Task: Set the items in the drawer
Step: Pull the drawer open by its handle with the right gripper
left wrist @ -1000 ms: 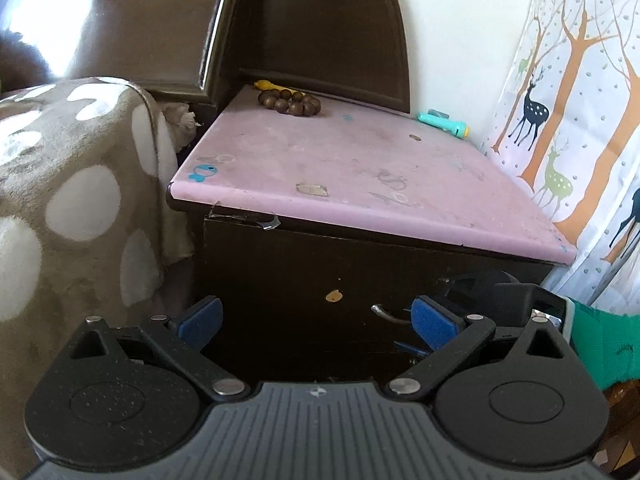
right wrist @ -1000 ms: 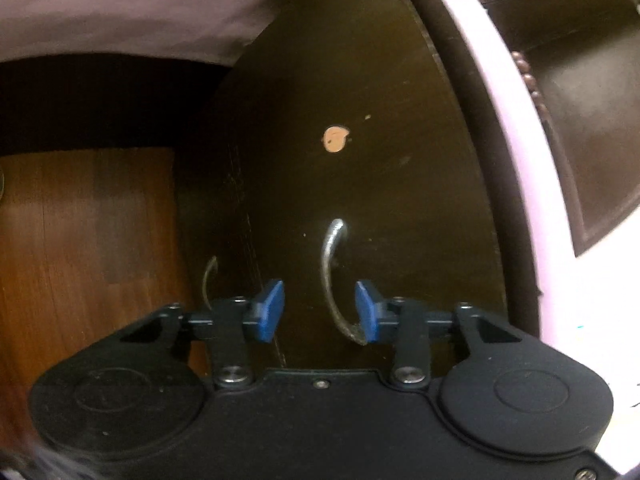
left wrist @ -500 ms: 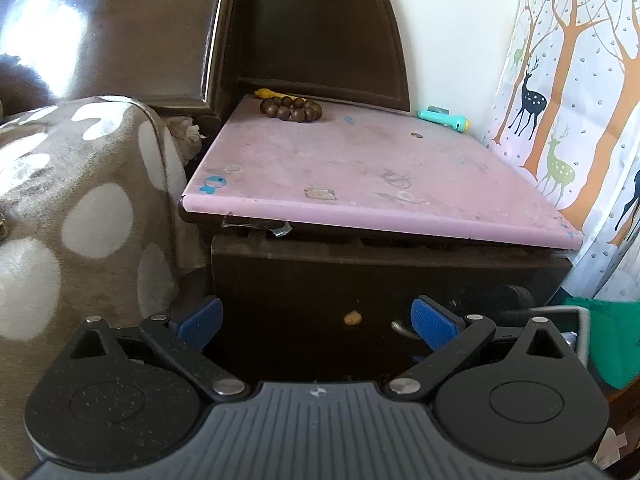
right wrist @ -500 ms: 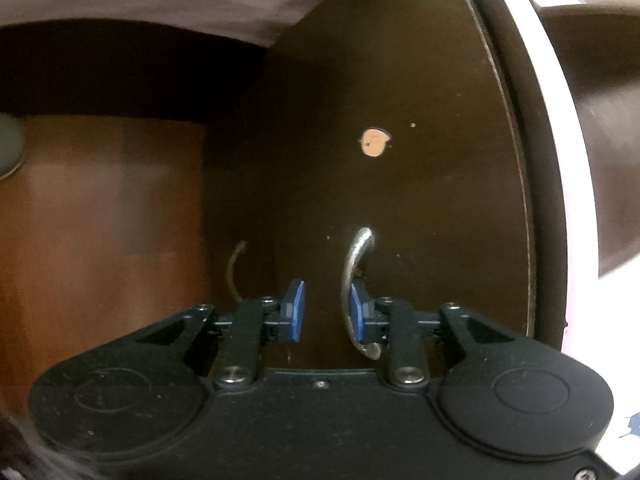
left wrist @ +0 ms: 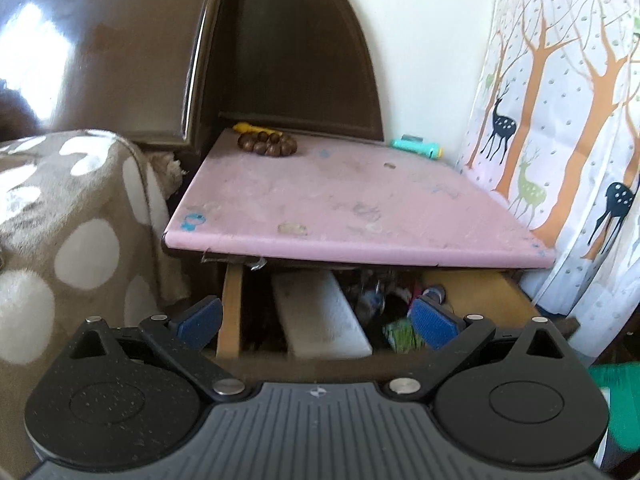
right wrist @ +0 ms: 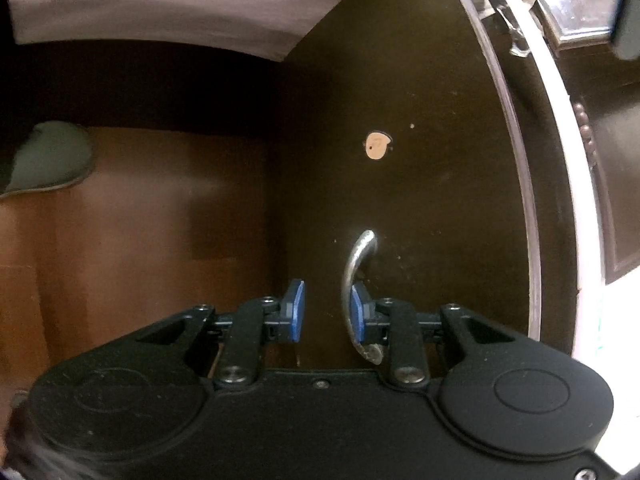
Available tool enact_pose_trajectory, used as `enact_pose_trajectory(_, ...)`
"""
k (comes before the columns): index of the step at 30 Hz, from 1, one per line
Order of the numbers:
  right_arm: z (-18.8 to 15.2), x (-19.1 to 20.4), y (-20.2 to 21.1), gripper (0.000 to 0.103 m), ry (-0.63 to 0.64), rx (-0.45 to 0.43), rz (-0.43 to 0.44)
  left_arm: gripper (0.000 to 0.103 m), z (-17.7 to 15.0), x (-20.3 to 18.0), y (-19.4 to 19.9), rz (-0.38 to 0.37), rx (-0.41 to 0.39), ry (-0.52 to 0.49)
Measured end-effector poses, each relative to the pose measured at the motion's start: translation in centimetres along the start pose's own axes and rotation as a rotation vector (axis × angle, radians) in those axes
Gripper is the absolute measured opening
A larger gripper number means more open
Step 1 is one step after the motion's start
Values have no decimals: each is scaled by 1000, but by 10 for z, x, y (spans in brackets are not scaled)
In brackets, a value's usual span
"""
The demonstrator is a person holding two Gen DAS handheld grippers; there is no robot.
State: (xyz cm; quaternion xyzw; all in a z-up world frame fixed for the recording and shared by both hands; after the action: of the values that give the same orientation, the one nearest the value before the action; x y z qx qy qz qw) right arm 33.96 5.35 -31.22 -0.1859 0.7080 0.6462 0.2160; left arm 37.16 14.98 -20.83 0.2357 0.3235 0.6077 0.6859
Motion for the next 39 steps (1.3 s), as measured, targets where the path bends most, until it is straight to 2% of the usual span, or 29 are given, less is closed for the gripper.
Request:
enact_pose_trajectory(11, -21, 22, 33, 26, -31, -21, 49, 102, -2, -8, -2, 17, 13, -33)
enact_pose_trajectory(23, -23, 49, 68, 26, -61, -33, 119, 102, -2, -15, -5, 21, 23, -56)
enact_pose_trajectory(32, -20, 56, 93, 26, -43, -34, 105, 102, -1, -25, -12, 23, 33, -76)
enact_pose_trajectory(39, -15, 54, 84, 26, -126, -62, 101, 102, 1, -39, -16, 27, 41, -117)
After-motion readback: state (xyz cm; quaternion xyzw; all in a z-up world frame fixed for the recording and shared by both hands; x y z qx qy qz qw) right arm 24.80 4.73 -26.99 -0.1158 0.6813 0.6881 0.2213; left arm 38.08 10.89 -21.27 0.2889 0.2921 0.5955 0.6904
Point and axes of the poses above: each gripper's, at about its wrist camera, not at the fingertips, and y roughly against the way its jaws point, x to its left, z to its top, the point moved 10 cm from there along -y, roughly the way its jaws point, and after that the axes turned 15 degrees about x, right-handed, at the moved point
